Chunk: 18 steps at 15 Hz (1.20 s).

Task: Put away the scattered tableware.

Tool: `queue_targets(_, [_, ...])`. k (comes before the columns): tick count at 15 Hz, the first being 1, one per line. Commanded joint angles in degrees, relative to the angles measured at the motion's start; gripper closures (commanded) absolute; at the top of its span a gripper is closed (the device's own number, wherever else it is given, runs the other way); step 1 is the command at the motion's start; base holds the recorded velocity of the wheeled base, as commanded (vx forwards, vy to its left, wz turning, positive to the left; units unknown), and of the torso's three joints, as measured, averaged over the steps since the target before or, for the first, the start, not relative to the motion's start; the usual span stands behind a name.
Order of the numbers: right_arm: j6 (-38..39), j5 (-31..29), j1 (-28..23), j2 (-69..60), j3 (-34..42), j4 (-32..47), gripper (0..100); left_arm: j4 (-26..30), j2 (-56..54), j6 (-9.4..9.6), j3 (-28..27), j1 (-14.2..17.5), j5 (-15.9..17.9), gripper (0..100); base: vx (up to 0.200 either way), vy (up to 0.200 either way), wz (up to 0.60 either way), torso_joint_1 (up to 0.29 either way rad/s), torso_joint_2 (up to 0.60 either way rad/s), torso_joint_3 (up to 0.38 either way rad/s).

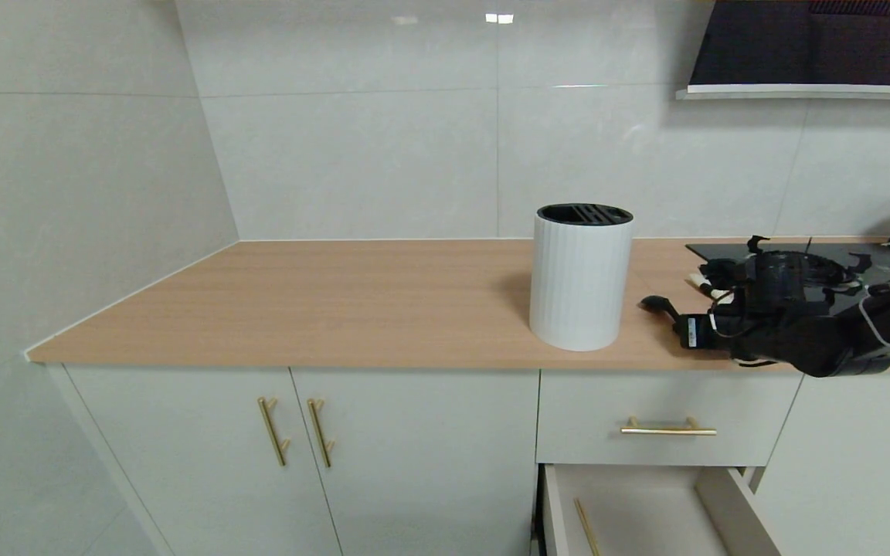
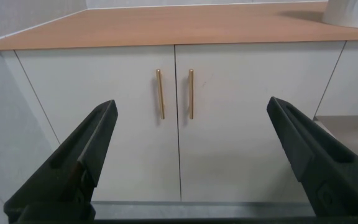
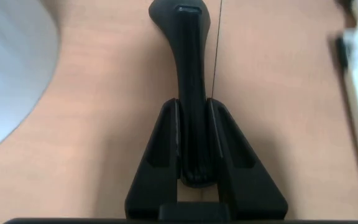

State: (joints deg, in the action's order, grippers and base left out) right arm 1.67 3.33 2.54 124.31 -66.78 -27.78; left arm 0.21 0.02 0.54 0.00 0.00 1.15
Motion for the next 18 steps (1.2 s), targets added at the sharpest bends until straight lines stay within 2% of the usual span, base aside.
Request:
queue_targets(1, [2.55,-0.43,1.33,-10.4,7.81,0.36,100,-0.03,-0.02,-0.01,0.0,0.0,0.0,0,0.0,0.0,0.0,0.0,0.0,0.0])
queue_targets(6, [4.75,-0.25,3.53,-28.86,20.46,9.5,100,-0.03,-0.02,-0.01,0.0,0.0,0.0,0,0.0,0.0,0.0,0.0,0.0,0.0])
queue_targets(10, [4.57,0.71,4.23,-33.43,28.11,9.24,100,-0.03,-0.02,-0.01,0.0,0.0,0.0,0,0.0,0.0,0.0,0.0,0.0,0.0])
queue_targets(18, [1.93,0.89,6.08,-35.63,32.24,9.24,100,-0.03,-0.02,-0.01,0.0,0.0,0.0,0,0.0,0.0,0.0,0.0,0.0,0.0])
